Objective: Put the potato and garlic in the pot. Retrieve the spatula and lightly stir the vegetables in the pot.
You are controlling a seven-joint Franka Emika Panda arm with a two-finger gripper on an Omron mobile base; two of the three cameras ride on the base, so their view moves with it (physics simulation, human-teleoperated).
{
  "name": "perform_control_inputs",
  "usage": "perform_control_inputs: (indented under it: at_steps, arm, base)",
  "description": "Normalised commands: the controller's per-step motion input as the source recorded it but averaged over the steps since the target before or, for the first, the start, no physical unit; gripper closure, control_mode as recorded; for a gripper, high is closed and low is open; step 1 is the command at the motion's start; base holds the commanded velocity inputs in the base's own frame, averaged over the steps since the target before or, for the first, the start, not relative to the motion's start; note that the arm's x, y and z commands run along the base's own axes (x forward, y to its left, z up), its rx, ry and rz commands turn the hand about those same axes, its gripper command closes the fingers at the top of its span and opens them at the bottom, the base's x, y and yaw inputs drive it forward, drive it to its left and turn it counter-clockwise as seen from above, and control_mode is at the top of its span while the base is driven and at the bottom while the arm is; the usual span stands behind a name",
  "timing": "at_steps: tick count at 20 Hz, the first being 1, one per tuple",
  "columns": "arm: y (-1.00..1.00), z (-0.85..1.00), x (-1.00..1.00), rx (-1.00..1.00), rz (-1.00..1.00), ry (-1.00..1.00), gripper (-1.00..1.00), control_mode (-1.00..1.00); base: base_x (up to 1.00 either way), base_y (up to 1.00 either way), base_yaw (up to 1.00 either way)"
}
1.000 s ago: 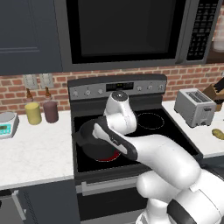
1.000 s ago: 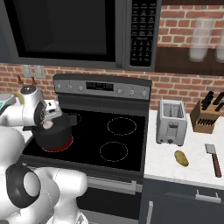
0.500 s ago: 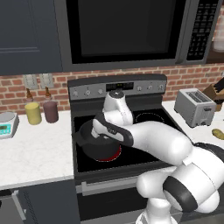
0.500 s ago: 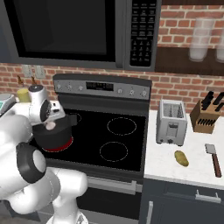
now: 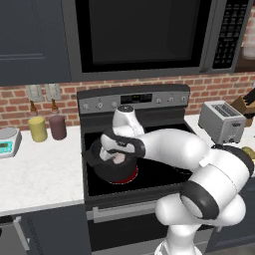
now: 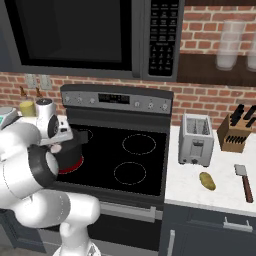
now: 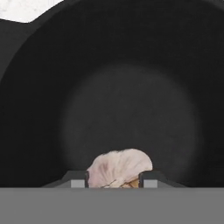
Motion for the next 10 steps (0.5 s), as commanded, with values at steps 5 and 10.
perform_control_inputs:
  at_steps: [5, 10]
  arm:
    - [0.03, 0.02, 0.01, 0.05, 0.0, 0.07, -1.0, -1.0]
    - [0.0, 0.32, 0.0, 0.03, 0.0, 0.0, -1.0, -1.0]
  base:
    - [0.0, 0.0, 0.0]
    - [0.0, 0.0, 0.0]
